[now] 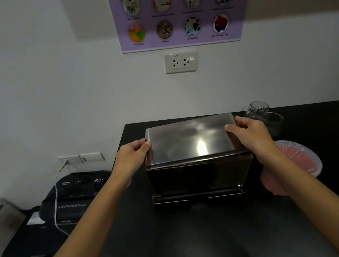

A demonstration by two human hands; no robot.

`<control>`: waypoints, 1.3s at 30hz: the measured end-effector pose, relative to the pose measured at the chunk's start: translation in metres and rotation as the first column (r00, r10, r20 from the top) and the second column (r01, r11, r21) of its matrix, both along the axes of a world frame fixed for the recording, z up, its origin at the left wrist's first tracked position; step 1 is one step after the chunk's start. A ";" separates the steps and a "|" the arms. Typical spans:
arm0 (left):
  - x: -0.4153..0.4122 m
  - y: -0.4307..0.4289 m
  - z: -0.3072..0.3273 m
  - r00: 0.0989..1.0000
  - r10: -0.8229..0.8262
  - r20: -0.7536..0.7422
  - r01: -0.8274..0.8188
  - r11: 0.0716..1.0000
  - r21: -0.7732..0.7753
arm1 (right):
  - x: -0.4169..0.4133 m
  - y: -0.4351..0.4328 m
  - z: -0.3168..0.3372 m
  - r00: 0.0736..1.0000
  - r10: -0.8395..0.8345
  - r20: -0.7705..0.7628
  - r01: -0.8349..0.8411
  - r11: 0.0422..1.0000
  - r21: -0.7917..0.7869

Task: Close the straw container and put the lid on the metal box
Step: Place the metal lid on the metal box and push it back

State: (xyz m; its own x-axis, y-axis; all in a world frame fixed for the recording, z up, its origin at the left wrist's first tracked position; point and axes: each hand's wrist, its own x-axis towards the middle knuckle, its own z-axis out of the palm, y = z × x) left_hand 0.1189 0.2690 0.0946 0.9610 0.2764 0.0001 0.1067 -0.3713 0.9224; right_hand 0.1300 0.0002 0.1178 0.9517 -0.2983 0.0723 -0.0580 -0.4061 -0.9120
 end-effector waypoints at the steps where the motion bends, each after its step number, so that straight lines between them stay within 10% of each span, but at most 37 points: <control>1: 0.001 0.000 0.001 1.000 -0.007 -0.007 0.007 0.999 0.034 | 0.000 -0.001 -0.001 1.000 -0.004 -0.005 0.004 1.000 -0.002; 27: 0.000 0.005 0.000 0.999 -0.033 0.017 0.031 0.992 0.120 | -0.002 -0.009 -0.013 0.990 0.107 -0.095 -0.119 0.985 -0.125; 34: 0.023 0.018 -0.005 0.999 -0.030 -0.044 0.018 0.969 -0.245 | 0.029 -0.021 0.000 0.986 0.124 -0.109 -0.125 0.992 0.005; 39: 0.050 0.016 -0.019 0.993 -0.020 -0.117 -0.007 0.975 -0.224 | 0.053 -0.018 -0.001 0.977 0.073 -0.200 -0.039 0.985 0.170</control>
